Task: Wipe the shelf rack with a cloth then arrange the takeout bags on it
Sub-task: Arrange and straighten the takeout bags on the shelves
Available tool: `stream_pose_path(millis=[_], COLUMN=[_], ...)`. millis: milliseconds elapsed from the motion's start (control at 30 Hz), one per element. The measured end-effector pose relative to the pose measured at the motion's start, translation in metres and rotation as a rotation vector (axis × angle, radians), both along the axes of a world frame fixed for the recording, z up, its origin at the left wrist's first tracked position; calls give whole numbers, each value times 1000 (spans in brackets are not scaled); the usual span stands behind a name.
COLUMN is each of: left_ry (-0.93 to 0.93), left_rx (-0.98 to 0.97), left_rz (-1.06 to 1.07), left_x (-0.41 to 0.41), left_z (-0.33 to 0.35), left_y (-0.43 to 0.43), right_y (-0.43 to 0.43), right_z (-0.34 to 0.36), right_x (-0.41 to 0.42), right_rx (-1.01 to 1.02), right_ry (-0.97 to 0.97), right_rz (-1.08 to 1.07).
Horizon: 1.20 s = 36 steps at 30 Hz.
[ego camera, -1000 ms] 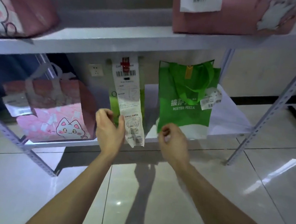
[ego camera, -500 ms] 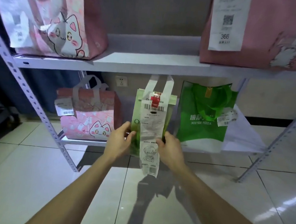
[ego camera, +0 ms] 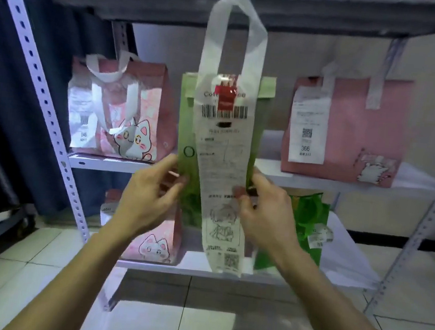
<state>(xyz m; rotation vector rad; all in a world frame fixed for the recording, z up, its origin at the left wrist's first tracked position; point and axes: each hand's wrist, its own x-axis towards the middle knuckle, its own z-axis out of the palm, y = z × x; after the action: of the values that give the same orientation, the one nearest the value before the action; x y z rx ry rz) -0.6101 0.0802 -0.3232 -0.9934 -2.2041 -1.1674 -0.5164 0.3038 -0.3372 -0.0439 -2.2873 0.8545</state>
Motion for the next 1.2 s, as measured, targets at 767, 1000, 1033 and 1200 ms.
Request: stream_pose_path(millis=[767, 1000, 1033, 1200], left_ry=[-185, -229, -222, -34], left_rx=[108, 79, 108, 356], left_rz=[131, 101, 101, 299], left_x=[-138, -130, -125, -84], left_z=[-32, -37, -38, -43], left_y=[99, 101, 102, 118], right_y=[75, 74, 74, 95], right_z=[-1, 3, 4, -2], right_x=[-146, -137, -134, -89], right_rx=[-56, -86, -95, -75], right_ry=[-163, -258, -262, -44], right_rz=[-87, 26, 41, -13])
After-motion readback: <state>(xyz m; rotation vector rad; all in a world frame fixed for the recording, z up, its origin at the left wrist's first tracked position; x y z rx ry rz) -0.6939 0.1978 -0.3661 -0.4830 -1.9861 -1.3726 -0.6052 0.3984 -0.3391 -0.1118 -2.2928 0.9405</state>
